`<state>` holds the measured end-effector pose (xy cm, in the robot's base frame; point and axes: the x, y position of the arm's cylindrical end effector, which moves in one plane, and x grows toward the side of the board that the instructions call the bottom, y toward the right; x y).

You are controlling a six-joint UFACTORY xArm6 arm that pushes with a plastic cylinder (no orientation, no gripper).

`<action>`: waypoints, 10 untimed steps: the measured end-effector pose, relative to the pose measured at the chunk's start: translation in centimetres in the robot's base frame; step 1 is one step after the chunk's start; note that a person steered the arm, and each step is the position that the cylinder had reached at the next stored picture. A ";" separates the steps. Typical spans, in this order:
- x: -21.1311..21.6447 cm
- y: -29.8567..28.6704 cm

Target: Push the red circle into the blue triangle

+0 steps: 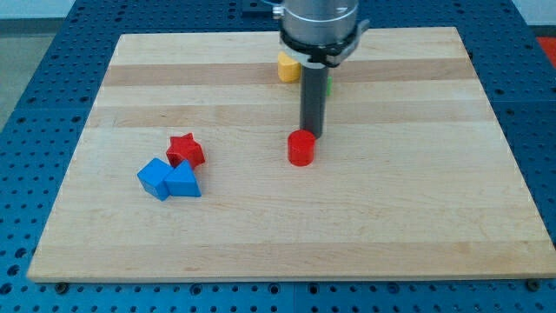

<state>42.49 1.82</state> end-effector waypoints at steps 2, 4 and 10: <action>0.0 -4.8; -2.6 -4.5; 5.7 1.4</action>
<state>48.23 3.21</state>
